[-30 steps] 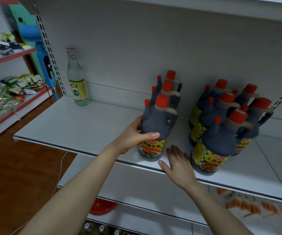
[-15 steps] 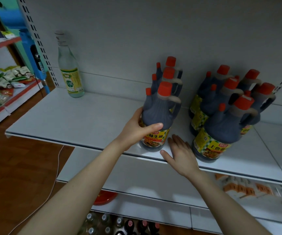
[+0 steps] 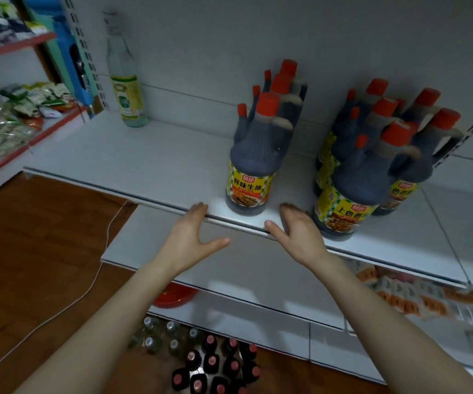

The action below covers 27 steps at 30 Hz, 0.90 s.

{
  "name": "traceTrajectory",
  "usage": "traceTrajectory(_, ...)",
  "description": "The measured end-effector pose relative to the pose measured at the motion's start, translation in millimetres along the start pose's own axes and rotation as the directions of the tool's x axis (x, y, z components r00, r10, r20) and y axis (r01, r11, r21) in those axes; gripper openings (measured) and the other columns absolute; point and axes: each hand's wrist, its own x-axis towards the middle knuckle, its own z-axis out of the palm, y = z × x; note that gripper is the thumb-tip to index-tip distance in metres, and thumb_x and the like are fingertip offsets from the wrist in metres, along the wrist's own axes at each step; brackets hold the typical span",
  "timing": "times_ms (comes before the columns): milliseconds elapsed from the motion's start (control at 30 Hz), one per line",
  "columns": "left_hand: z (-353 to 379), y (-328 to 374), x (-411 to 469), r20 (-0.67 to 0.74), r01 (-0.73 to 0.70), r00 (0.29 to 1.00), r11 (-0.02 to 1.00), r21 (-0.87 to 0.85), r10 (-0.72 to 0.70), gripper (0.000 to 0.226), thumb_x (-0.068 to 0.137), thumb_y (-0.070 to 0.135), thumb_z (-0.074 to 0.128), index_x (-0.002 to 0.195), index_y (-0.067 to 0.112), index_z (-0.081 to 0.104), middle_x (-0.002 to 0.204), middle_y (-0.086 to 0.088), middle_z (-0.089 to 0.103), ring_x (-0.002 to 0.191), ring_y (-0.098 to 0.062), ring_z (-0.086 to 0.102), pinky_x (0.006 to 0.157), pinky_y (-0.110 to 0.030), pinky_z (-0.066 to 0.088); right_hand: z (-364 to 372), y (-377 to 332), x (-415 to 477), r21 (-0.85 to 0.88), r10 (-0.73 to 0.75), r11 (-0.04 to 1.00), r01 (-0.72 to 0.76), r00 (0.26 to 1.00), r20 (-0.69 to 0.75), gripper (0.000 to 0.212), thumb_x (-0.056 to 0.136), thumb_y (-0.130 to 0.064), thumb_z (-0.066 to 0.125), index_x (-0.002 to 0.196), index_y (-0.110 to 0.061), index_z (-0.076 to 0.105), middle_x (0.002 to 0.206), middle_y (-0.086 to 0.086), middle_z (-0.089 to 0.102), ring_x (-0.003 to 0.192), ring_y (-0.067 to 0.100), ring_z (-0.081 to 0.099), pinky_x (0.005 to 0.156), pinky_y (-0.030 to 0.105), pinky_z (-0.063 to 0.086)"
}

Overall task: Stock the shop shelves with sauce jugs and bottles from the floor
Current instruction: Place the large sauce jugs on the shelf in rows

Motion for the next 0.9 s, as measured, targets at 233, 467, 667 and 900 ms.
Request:
traceTrajectory(233,67.4,25.0,-92.5,-0.063,0.207,0.977,0.976,0.064,-0.203,0.09,0.078,0.052,0.064,0.146,0.009,0.023,0.152,-0.01,0.027,0.139,-0.023,0.027,0.112,-0.031,0.023,-3.3,34.7,-74.8,0.182,-0.267,0.951,0.251,0.961,0.069,0.074,0.08,-0.054,0.043,0.136,-0.006,0.042,0.145,0.012,0.039,0.138,0.024,0.03,0.109,0.021,0.014)
traceTrajectory(467,143.7,41.2,-182.9,-0.06,0.38,0.924,0.924,0.034,-0.378,0.091,0.076,0.059,0.063,0.145,0.013,0.026,0.15,-0.009,0.033,0.137,-0.024,0.033,0.11,-0.041,0.033,20.1,97.3,-157.2,0.228,-0.267,0.952,0.203,0.916,0.299,0.068,0.088,-0.046,0.055,0.14,-0.008,0.035,0.147,0.011,0.036,0.136,0.023,0.031,0.111,0.027,0.022)
traceTrajectory(667,193.7,26.0,-234.5,0.002,0.513,0.858,0.857,0.04,-0.513,0.088,0.079,0.049,0.065,0.146,0.01,0.022,0.151,-0.009,0.029,0.137,-0.025,0.031,0.111,-0.039,0.024,49.1,143.3,-215.5,0.179,-0.107,0.984,0.017,0.856,0.505,0.071,0.089,-0.045,0.053,0.144,-0.009,0.026,0.151,0.008,0.03,0.138,0.021,0.028,0.111,0.029,0.022)
traceTrajectory(900,273.7,-27.4,-280.6,0.138,0.63,0.772,0.776,-0.036,-0.621,0.108,0.063,0.072,0.053,0.146,0.01,0.021,0.148,-0.013,0.034,0.133,-0.03,0.036,0.104,-0.042,0.038,127.3,173.1,-269.1,0.131,0.06,0.974,-0.186,0.764,0.642,0.073,0.088,-0.043,0.055,0.145,-0.009,0.025,0.151,0.009,0.03,0.137,0.024,0.03,0.11,0.033,0.026)
